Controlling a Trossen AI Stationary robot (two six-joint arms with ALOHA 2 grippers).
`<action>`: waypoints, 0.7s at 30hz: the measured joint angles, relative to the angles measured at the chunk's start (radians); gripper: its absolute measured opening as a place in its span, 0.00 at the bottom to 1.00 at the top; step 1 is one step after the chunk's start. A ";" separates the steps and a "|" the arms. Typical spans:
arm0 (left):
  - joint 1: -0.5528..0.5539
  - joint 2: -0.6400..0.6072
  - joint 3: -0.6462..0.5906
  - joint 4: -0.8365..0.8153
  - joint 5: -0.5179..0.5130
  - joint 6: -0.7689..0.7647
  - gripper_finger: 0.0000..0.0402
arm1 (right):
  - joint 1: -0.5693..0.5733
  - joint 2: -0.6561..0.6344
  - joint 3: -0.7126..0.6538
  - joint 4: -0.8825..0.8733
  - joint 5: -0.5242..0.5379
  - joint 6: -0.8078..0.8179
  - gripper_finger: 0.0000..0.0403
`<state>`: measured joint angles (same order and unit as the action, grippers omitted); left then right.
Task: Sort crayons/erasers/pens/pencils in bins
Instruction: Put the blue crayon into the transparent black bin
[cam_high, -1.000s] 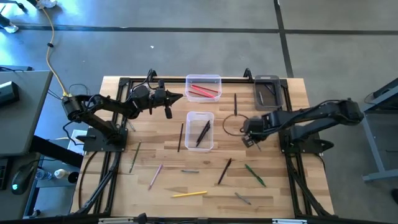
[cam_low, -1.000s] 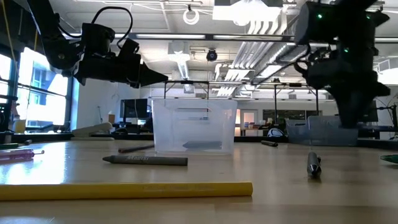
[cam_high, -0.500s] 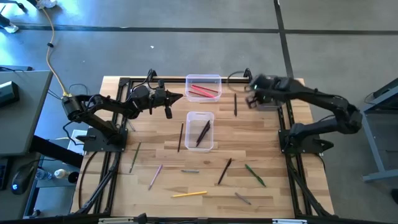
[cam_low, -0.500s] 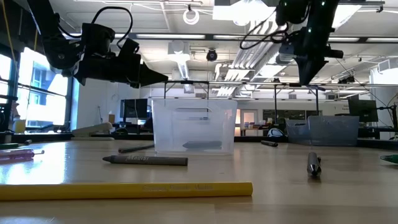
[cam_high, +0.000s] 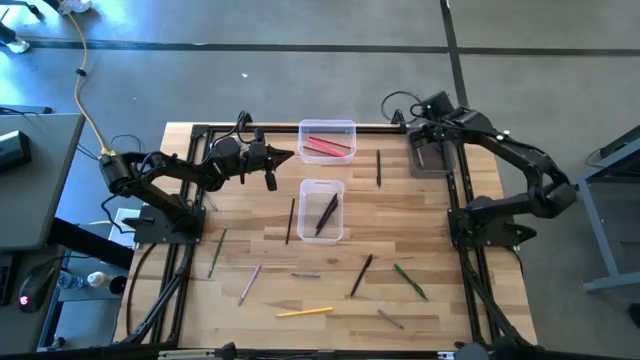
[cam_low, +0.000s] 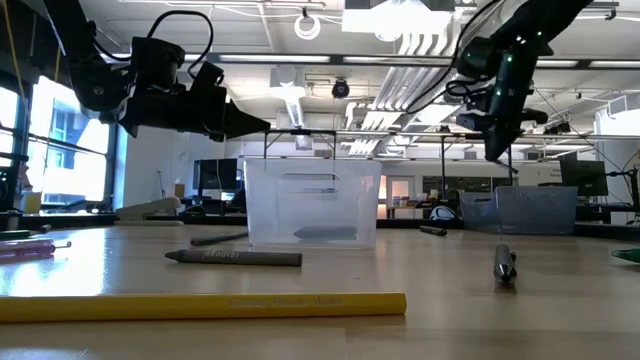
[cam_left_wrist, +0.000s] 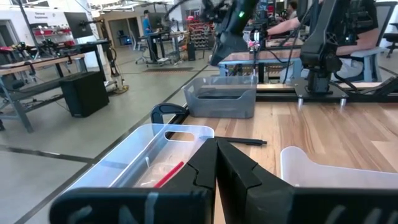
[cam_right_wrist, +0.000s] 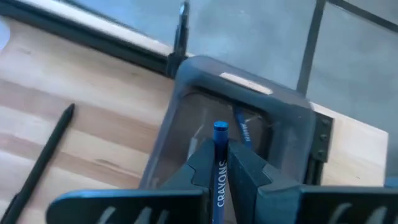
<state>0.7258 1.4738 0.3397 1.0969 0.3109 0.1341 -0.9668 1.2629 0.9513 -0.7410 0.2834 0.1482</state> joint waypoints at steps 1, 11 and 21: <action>0.000 0.000 0.000 0.000 0.000 0.000 0.00 | 0.000 0.016 -0.001 0.004 0.002 0.000 0.03; 0.000 0.000 0.000 0.000 0.000 0.000 0.00 | -0.005 0.183 -0.001 0.045 0.054 -0.019 0.03; 0.000 0.000 0.000 0.000 0.000 0.009 0.00 | -0.009 0.195 -0.001 0.021 0.053 -0.005 0.03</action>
<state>0.7259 1.4738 0.3397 1.0966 0.3111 0.1427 -0.9756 1.4582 0.9504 -0.7205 0.3367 0.1434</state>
